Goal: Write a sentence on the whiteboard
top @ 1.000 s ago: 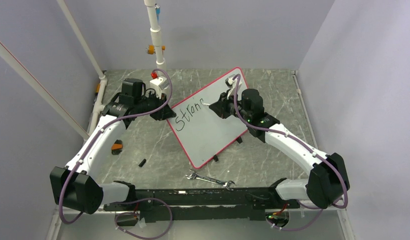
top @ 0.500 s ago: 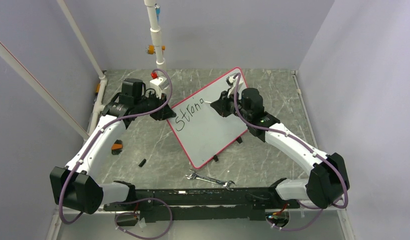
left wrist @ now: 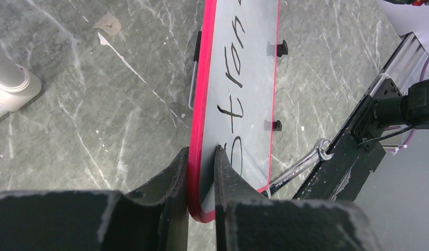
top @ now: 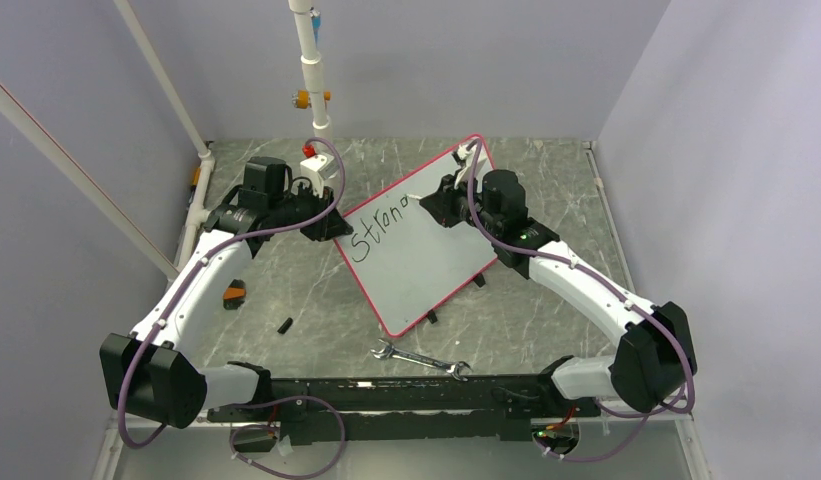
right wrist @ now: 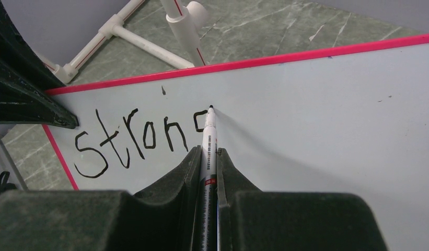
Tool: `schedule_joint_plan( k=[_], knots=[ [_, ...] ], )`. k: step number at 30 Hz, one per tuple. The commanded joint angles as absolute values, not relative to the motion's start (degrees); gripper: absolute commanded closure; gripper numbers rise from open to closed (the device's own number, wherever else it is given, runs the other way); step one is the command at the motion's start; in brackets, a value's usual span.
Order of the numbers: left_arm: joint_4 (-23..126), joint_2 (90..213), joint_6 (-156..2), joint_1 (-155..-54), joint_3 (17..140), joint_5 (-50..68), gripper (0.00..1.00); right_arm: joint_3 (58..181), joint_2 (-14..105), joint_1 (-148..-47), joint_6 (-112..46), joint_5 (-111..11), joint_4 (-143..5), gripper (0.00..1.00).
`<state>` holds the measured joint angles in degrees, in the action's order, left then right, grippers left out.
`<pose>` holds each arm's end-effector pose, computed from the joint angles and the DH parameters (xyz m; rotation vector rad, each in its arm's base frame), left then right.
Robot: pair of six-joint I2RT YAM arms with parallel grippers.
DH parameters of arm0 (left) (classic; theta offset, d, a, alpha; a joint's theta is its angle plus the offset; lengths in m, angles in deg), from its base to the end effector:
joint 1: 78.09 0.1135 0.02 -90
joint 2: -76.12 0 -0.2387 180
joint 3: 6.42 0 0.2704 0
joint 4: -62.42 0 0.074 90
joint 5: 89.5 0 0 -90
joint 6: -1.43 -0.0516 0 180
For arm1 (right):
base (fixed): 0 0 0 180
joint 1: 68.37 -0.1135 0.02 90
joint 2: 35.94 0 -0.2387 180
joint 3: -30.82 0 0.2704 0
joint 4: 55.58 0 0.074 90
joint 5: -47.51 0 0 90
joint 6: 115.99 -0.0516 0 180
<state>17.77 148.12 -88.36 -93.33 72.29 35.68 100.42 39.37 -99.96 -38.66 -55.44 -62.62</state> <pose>0.2878 -0.1092 0.3007 0.6224 2.1261 -0.8315 0.2919 0.1931 0.2901 -0.4681 1.7916 0.7490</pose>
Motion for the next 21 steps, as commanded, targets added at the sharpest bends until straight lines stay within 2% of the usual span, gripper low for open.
schedule_joint_plan(
  k=[1, 21],
  knots=[
    [17.78, 146.96, -94.94, -93.53, 72.89, 28.28, 1.0, 100.97, 38.8, -100.01, -38.98, -55.02, -61.9, 1.0],
    [17.8, 146.79, -94.94, -93.55, 72.86, 28.23, 1.0, 93.04, 34.21, -100.5, -40.81, -56.67, -62.56, 1.0]
  ],
)
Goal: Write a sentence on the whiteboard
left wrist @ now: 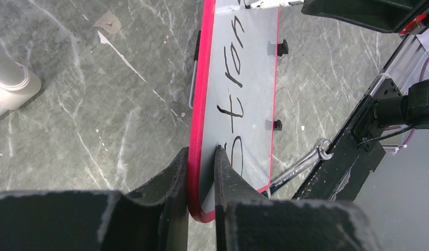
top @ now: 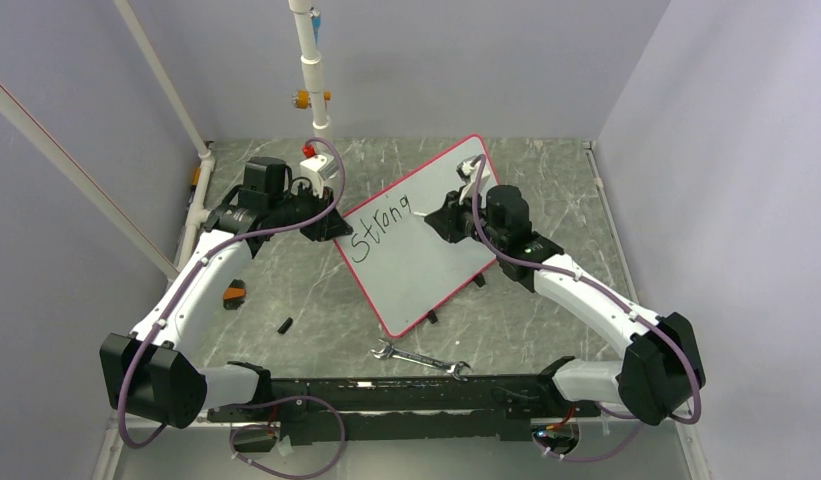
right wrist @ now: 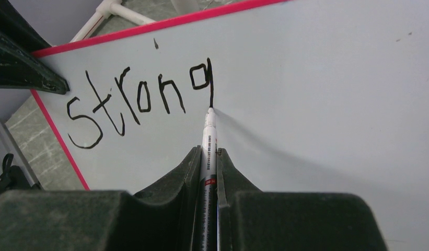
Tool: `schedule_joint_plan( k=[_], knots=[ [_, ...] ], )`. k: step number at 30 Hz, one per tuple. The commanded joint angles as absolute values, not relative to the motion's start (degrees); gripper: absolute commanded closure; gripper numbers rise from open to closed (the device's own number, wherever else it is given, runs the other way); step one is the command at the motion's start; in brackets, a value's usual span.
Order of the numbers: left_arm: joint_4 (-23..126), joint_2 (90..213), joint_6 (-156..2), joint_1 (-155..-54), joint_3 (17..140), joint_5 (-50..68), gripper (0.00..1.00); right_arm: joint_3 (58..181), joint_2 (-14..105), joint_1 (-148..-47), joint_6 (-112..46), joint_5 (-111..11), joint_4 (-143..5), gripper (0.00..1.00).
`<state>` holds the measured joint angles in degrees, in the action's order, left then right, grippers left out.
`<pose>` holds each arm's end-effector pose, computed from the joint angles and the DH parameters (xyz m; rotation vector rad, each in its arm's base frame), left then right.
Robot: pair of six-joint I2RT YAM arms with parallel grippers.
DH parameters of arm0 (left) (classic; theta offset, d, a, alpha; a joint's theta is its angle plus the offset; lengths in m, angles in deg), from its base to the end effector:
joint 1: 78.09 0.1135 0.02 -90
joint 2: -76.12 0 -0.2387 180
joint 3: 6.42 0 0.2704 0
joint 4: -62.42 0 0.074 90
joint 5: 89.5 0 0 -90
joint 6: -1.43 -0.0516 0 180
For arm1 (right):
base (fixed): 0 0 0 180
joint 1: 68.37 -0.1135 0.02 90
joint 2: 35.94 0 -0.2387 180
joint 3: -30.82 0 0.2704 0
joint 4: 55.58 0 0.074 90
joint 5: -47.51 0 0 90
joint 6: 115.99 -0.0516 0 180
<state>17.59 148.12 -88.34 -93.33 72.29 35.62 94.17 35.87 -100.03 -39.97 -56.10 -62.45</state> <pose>0.2876 -0.1091 0.3004 0.6210 2.1298 -0.8311 0.2768 0.1849 0.2677 -0.4614 1.8451 0.7686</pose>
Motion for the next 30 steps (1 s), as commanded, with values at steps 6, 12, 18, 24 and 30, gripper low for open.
schedule_joint_plan(
  k=[6, 12, 18, 24, 30],
  knots=[
    [17.82, 146.8, -94.94, -93.54, 72.85, 28.13, 1.0, 93.15, 33.79, -101.53, -41.71, -57.23, -62.21, 1.0],
    [17.84, 146.61, -94.94, -93.55, 72.78, 28.01, 1.0, 95.16, 34.62, -102.7, -41.92, -57.11, -61.97, 1.0],
    [17.8, 146.52, -94.97, -93.55, 72.68, 27.92, 1.0, 97.96, 34.22, -102.82, -41.01, -55.91, -63.04, 1.0],
    [17.8, 146.43, -95.01, -93.51, 72.67, 27.93, 1.0, 98.49, 31.74, -102.85, -40.34, -54.25, -64.13, 1.0],
    [17.85, 146.43, -94.98, -93.55, 72.73, 27.93, 1.0, 98.14, 30.58, -102.73, -39.62, -50.24, -64.08, 1.0]
  ],
)
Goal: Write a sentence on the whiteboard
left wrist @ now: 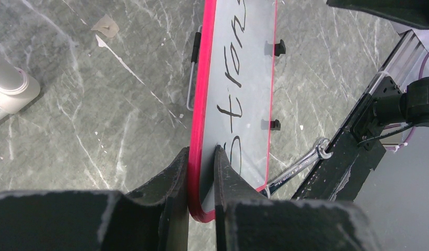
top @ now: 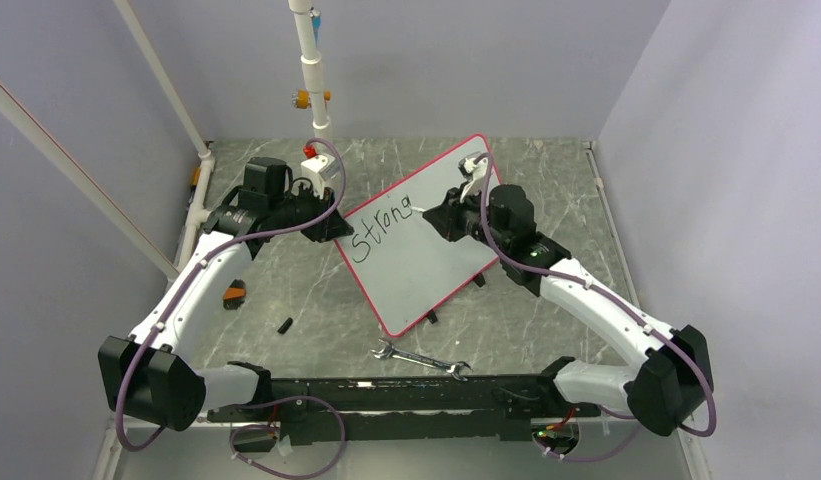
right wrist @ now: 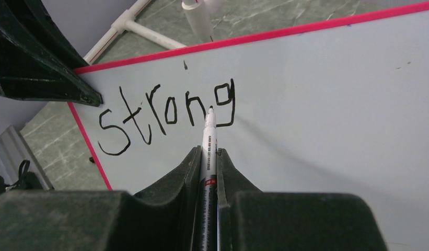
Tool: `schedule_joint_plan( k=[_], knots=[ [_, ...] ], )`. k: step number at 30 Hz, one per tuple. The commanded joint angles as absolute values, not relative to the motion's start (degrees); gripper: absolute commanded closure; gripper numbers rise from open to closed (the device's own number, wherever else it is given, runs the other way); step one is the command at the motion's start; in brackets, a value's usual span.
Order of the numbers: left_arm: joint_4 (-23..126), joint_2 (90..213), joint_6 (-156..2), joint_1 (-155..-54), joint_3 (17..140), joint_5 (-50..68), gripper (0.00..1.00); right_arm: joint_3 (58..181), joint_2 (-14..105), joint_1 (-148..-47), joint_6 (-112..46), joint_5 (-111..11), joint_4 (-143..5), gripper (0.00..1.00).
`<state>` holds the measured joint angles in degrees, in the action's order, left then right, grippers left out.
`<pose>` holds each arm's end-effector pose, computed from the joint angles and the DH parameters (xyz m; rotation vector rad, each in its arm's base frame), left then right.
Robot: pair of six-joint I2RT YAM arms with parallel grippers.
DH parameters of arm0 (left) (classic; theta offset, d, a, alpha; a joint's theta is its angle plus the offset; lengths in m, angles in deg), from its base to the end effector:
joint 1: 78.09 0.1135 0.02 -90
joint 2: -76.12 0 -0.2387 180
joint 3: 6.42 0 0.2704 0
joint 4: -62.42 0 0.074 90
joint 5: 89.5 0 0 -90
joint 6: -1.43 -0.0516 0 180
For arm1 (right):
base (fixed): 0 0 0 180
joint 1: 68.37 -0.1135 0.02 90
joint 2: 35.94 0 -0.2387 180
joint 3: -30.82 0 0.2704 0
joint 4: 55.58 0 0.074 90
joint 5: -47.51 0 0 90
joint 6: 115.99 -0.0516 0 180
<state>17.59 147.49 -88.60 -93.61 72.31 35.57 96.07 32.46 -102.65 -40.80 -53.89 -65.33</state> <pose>0.2851 -0.1100 0.3036 0.6322 2.1157 -0.8282 0.2616 0.1907 0.2928 -0.4594 1.8046 0.7830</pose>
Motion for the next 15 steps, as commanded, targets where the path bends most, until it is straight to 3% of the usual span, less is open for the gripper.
schedule_joint_plan(
  k=[1, 15],
  knots=[
    [17.85, 146.44, -94.94, -93.49, 72.68, 27.93, 1.0, 98.18, 30.78, -102.71, -39.54, -49.55, -64.07, 1.0],
    [17.85, 146.52, -94.98, -93.54, 72.64, 27.9, 1.0, 100.68, 34.87, -102.21, -39.0, -48.38, -62.76, 1.0]
  ],
)
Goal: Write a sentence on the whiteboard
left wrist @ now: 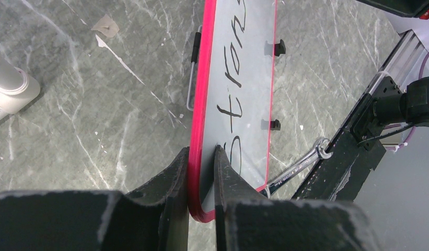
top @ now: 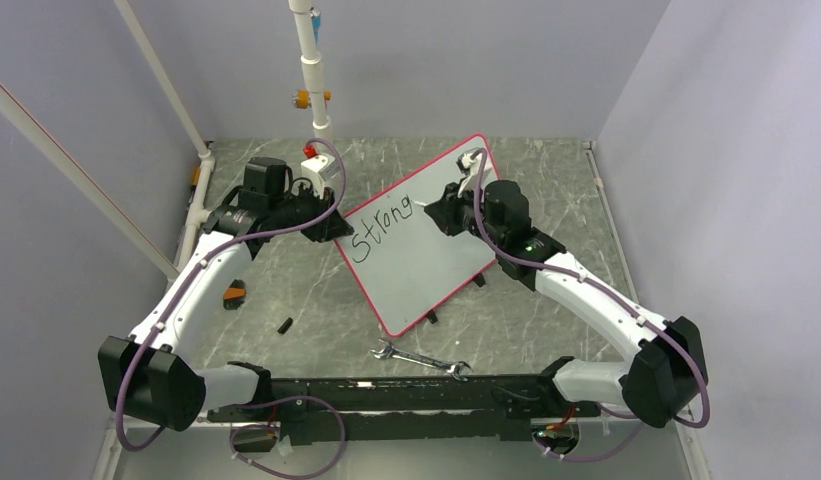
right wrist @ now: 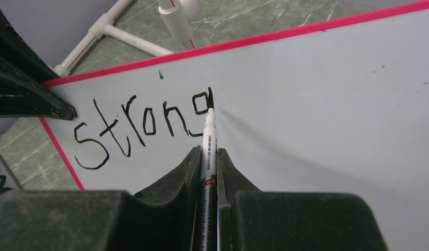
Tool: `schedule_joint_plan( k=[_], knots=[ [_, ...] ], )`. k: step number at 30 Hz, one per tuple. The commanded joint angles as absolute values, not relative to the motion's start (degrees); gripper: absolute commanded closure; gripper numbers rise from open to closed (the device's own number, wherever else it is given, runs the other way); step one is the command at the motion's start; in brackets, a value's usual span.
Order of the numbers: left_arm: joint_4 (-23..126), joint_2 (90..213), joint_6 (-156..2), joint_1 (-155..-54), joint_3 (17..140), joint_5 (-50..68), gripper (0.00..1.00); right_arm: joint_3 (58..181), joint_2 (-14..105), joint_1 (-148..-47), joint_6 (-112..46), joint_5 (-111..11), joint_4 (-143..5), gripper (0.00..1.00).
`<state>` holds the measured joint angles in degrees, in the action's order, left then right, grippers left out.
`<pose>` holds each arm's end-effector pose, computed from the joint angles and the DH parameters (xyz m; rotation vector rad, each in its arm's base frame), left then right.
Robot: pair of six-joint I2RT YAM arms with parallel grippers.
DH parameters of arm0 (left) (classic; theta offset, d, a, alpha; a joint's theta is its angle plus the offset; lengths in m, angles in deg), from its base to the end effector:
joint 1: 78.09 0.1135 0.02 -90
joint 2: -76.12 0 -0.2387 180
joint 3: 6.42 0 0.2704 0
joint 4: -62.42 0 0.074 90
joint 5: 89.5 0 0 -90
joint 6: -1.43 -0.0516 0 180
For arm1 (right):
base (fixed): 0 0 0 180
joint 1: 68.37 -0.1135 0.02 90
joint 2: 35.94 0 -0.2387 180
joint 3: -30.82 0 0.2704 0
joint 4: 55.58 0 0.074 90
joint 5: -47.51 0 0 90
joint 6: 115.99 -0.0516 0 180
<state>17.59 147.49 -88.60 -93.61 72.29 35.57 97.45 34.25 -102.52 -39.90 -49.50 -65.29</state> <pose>0.2851 -0.1100 0.3035 0.6322 2.1160 -0.8282 0.2703 0.1909 0.2925 -0.4146 1.8107 0.7019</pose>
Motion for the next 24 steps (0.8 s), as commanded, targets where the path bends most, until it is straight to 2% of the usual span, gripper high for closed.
schedule_joint_plan(
  k=[1, 24],
  knots=[
    [17.87, 146.47, -95.0, -93.54, 72.66, 27.85, 1.0, 100.77, 35.09, -102.12, -39.0, -48.38, -62.71, 1.0],
    [17.68, 146.7, -95.03, -93.63, 72.71, 28.02, 1.0, 100.91, 36.7, -101.02, -38.99, -46.29, -63.64, 1.0]
  ],
)
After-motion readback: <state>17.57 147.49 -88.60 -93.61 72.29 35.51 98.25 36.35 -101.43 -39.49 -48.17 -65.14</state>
